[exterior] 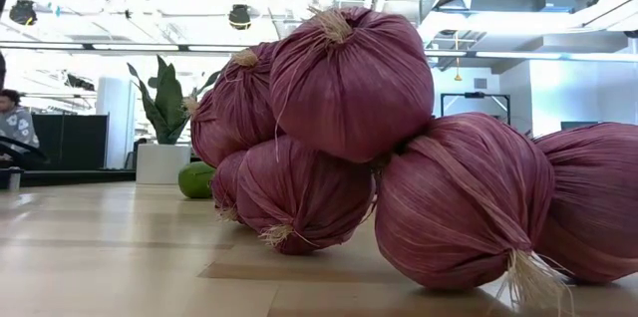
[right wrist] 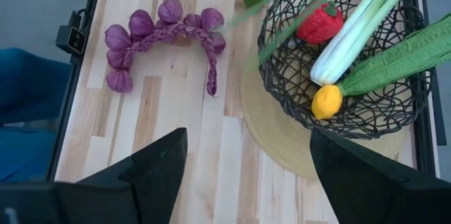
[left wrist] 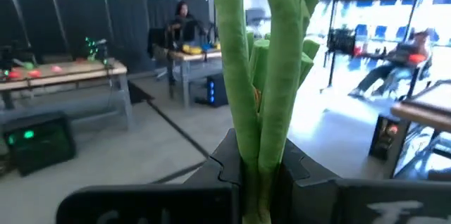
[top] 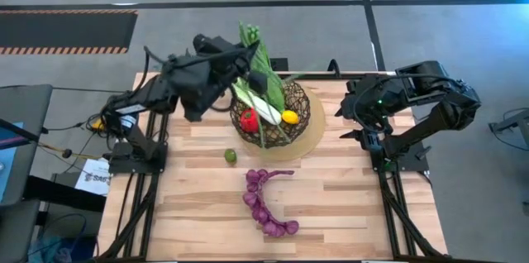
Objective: Build produce basket
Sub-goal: Put the string beans into the basket
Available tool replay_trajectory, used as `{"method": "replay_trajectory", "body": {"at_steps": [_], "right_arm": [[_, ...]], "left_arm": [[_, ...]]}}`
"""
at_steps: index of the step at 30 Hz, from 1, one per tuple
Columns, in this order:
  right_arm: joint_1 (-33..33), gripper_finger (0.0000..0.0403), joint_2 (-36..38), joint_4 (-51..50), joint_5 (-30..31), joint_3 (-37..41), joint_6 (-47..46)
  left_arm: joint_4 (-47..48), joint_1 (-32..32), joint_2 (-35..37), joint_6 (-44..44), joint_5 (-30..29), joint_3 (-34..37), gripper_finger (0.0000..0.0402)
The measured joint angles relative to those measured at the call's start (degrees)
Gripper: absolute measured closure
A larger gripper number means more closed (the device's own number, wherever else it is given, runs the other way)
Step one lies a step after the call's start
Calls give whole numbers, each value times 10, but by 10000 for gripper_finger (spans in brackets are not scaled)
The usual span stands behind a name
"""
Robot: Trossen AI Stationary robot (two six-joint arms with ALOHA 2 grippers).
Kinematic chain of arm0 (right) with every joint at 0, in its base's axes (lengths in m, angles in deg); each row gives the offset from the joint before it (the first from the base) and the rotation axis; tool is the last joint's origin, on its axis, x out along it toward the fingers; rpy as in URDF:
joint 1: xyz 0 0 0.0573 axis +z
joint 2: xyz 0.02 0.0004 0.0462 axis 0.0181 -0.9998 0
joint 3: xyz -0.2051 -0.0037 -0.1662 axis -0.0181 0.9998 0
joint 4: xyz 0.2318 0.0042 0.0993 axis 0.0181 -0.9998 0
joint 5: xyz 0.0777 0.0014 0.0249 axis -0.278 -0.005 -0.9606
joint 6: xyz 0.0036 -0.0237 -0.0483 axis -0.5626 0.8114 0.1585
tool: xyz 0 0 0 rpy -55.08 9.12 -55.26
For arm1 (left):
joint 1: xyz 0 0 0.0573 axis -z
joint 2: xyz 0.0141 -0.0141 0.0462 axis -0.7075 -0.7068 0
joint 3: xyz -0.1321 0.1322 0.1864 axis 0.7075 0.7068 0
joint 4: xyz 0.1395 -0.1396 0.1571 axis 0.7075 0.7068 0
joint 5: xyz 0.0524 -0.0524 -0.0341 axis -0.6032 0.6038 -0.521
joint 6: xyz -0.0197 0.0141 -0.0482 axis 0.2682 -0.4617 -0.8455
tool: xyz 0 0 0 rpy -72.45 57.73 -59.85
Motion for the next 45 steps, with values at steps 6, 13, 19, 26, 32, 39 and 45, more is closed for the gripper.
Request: {"method": "replay_trajectory", "body": {"at_steps": [6, 13, 19, 26, 32, 39, 45], "right_arm": [[0, 85, 0, 0, 0, 0, 2], [0, 85, 0, 0, 0, 0, -2], [0, 85, 0, 0, 0, 0, -5], [0, 85, 0, 0, 0, 0, 0], [0, 85, 0, 0, 0, 0, 9], [0, 85, 0, 0, 0, 0, 8], [0, 85, 0, 0, 0, 0, 9]], "left_arm": [[127, -70, -30, -116, 105, 0, 399], [153, -127, -128, -124, 207, 1, 399], [194, -168, -210, -159, 291, 1, 399], [306, -184, -280, -224, 354, 1, 399], [317, -182, -323, -229, 418, 0, 399], [328, -187, -359, -244, 458, 0, 399], [322, -188, -363, -241, 449, 0, 384]]}}
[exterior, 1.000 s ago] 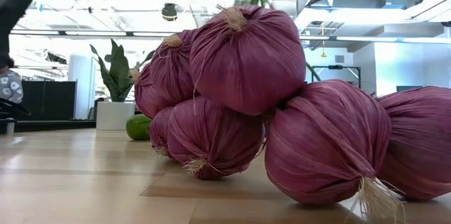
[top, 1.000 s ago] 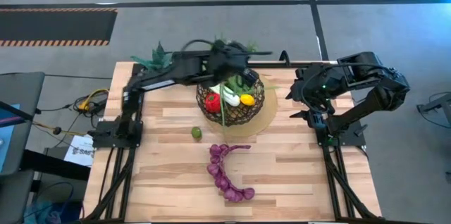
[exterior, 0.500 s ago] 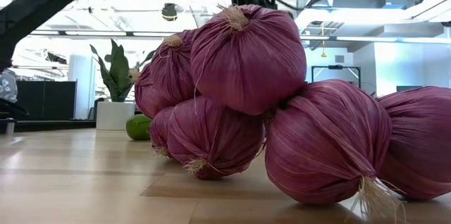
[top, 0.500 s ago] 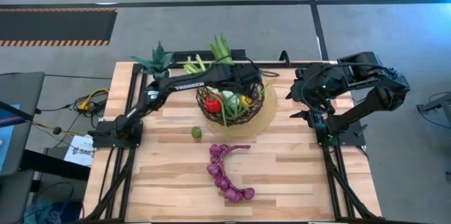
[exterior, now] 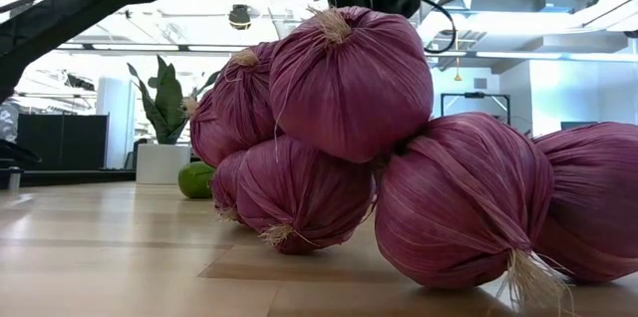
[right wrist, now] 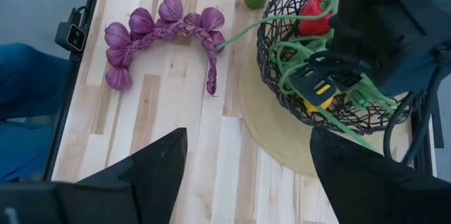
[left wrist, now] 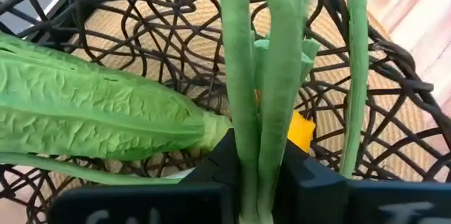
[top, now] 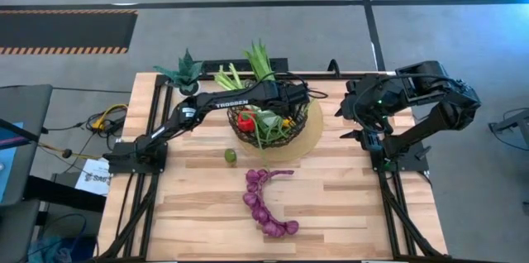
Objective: Build produce basket
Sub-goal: Put the string beans into the basket
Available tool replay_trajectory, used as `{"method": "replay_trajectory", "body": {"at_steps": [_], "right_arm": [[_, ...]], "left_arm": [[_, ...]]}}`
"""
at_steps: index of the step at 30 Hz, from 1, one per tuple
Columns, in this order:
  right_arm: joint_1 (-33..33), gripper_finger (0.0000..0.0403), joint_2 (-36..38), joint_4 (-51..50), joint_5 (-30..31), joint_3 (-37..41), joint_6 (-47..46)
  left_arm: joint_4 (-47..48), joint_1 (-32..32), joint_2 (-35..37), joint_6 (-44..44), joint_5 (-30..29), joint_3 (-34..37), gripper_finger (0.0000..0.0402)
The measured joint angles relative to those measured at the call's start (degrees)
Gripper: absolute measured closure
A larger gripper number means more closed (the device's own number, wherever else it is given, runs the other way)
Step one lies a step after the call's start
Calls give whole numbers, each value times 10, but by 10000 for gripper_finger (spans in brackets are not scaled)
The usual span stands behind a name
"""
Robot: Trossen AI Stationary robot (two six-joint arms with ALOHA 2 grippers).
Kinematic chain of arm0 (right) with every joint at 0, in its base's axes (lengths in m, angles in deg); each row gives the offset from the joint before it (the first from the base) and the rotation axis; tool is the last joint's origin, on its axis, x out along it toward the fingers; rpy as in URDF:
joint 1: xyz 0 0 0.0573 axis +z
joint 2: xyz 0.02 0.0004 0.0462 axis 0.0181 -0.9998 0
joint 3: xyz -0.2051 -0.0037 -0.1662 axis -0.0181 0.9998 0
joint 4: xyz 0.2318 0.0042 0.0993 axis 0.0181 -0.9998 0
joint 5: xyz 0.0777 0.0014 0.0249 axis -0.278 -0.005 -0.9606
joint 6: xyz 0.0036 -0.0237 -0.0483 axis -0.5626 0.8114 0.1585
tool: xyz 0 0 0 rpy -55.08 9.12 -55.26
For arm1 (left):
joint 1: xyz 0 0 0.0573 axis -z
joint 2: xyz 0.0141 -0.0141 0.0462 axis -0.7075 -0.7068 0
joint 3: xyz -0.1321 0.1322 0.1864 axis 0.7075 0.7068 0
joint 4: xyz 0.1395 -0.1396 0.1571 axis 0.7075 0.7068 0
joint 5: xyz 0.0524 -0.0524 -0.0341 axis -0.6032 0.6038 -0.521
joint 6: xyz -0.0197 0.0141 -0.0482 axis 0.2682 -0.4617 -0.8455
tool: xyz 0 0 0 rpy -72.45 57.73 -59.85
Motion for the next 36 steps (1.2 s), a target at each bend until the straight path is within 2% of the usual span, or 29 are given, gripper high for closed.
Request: {"method": "replay_trajectory", "body": {"at_steps": [8, 12, 14, 18, 25, 36], "right_arm": [[0, 85, 0, 0, 0, 0, 2], [0, 85, 0, 0, 0, 0, 2], [0, 85, 0, 0, 0, 0, 2], [0, 85, 0, 0, 0, 0, 2], [0, 85, 0, 0, 0, 0, 2], [0, 85, -1, 0, 0, 0, 3]], "left_arm": [[-9, 3, 1, 24, 28, 0, 300], [-13, 4, 1, 24, 36, -2, 272], [-20, 4, 1, 24, 62, -2, 263], [-19, 0, 13, 24, 115, -2, 253], [-1, 0, 60, 19, 53, -2, 252], [-27, 2, 92, 24, 37, -3, 251]]}}
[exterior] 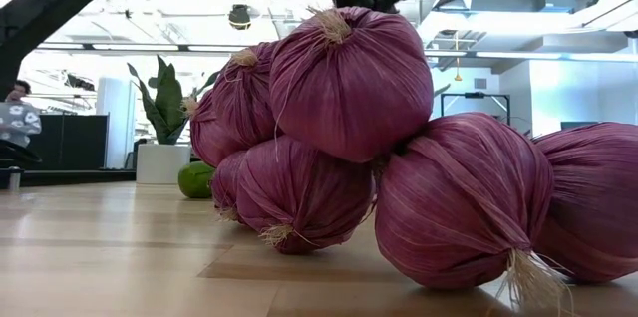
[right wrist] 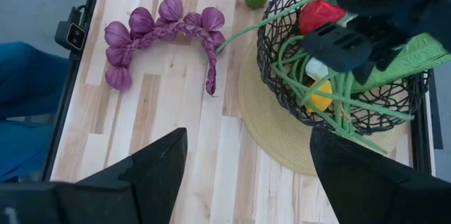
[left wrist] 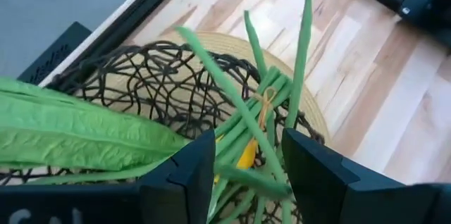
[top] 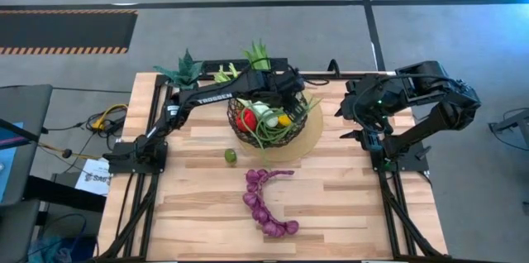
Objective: Build produce basket
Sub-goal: Put the string beans into the basket
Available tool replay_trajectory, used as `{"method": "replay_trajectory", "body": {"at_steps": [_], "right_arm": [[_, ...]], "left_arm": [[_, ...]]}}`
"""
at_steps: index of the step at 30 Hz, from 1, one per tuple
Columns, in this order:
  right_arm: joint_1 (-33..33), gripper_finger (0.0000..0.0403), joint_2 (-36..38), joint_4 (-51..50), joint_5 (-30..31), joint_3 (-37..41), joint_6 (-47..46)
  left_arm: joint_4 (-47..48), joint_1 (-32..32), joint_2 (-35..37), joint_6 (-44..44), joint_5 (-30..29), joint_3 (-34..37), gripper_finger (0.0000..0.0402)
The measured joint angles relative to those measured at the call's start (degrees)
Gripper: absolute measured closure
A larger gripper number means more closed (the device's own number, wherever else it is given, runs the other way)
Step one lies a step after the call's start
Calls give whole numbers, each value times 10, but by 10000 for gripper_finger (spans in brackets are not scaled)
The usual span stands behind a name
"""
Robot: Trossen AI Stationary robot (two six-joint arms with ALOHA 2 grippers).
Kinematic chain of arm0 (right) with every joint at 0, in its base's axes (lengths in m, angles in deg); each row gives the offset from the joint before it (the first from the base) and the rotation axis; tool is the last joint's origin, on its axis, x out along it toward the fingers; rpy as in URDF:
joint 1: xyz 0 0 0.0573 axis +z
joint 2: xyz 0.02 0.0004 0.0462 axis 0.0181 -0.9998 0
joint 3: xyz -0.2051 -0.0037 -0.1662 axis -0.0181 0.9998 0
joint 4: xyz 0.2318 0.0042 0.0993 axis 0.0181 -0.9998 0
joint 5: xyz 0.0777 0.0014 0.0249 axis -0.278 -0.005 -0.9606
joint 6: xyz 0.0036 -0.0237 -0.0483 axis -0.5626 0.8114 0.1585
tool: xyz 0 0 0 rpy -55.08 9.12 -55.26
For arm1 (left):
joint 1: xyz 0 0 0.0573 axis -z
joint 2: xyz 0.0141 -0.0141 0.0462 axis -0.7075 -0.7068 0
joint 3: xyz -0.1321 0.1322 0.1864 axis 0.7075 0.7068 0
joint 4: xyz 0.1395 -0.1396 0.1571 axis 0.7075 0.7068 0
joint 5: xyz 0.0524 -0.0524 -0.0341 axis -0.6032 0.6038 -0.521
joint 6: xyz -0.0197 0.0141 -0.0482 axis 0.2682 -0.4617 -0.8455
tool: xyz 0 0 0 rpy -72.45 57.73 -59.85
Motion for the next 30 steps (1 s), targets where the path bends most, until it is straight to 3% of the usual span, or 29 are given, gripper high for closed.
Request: {"method": "replay_trajectory", "body": {"at_steps": [4, 9, 15, 21, 25, 30], "right_arm": [[0, 85, -1, 0, 0, 0, 3], [0, 85, 0, 0, 0, 0, 4], [0, 85, 0, 0, 0, 0, 0], [0, 85, 0, 0, 0, 0, -19], [0, 85, 0, 0, 0, 0, -37], [0, 85, 0, 0, 0, 0, -48]], "left_arm": [[24, 8, 24, -2, 9, 0, 251], [118, 53, 55, -32, 12, 0, 251], [217, 148, 61, -42, -76, 6, 251], [197, 226, 55, 68, -183, 72, 251], [221, 247, 54, 100, -254, 133, 251], [208, 242, 54, 110, -266, 208, 251]]}}
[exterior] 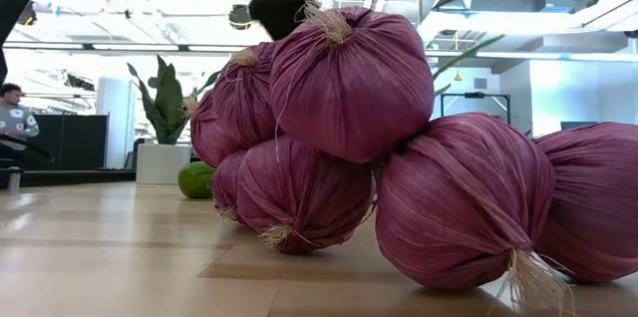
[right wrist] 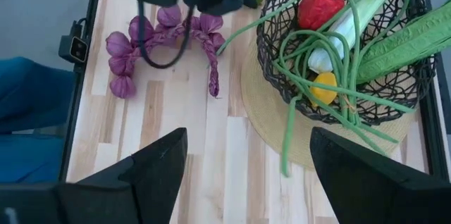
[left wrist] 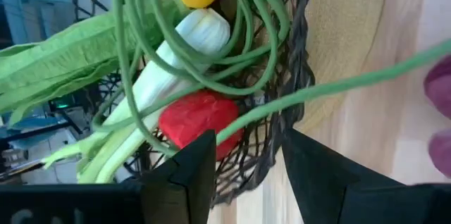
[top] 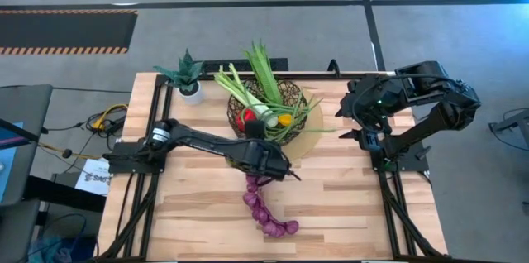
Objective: Build produce basket
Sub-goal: Put the string beans into the basket
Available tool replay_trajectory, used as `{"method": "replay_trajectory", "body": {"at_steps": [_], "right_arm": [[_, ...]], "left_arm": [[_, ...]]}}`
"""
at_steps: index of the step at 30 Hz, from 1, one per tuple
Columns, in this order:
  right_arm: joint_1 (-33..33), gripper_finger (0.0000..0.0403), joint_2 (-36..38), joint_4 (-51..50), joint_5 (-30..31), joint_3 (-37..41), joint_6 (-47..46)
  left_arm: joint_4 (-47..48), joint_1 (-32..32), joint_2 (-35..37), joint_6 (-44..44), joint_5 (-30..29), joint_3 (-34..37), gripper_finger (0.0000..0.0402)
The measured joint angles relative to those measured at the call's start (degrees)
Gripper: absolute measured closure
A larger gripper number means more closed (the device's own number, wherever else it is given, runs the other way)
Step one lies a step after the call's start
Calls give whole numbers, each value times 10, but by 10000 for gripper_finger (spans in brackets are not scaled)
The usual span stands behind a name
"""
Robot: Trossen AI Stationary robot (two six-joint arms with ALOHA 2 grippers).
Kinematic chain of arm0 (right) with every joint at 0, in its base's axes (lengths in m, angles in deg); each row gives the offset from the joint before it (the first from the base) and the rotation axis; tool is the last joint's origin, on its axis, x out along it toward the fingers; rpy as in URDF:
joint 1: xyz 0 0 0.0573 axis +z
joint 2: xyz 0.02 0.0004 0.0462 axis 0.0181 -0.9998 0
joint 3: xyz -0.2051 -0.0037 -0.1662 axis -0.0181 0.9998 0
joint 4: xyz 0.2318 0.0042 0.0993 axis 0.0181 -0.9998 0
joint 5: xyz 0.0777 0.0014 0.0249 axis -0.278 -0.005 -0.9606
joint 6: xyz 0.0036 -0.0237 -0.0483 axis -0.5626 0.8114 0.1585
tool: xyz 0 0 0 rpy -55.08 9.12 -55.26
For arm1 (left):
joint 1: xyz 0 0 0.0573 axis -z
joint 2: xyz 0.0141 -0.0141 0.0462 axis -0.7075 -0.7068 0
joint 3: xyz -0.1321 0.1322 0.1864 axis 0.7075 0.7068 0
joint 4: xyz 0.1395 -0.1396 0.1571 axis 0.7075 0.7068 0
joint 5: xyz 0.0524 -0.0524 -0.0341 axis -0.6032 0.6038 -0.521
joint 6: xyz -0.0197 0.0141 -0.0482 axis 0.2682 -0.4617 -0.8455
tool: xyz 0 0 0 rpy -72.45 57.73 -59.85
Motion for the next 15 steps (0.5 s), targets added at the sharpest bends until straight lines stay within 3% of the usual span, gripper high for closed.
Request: {"method": "replay_trajectory", "body": {"at_steps": [9, 15], "right_arm": [[0, 85, 0, 4, 0, 0, -29], [-2, 85, 0, 5, 0, 0, -58]], "left_arm": [[-129, 16, 1, 103, -22, 34, 251], [-134, 56, 1, 141, -14, 34, 251]]}}
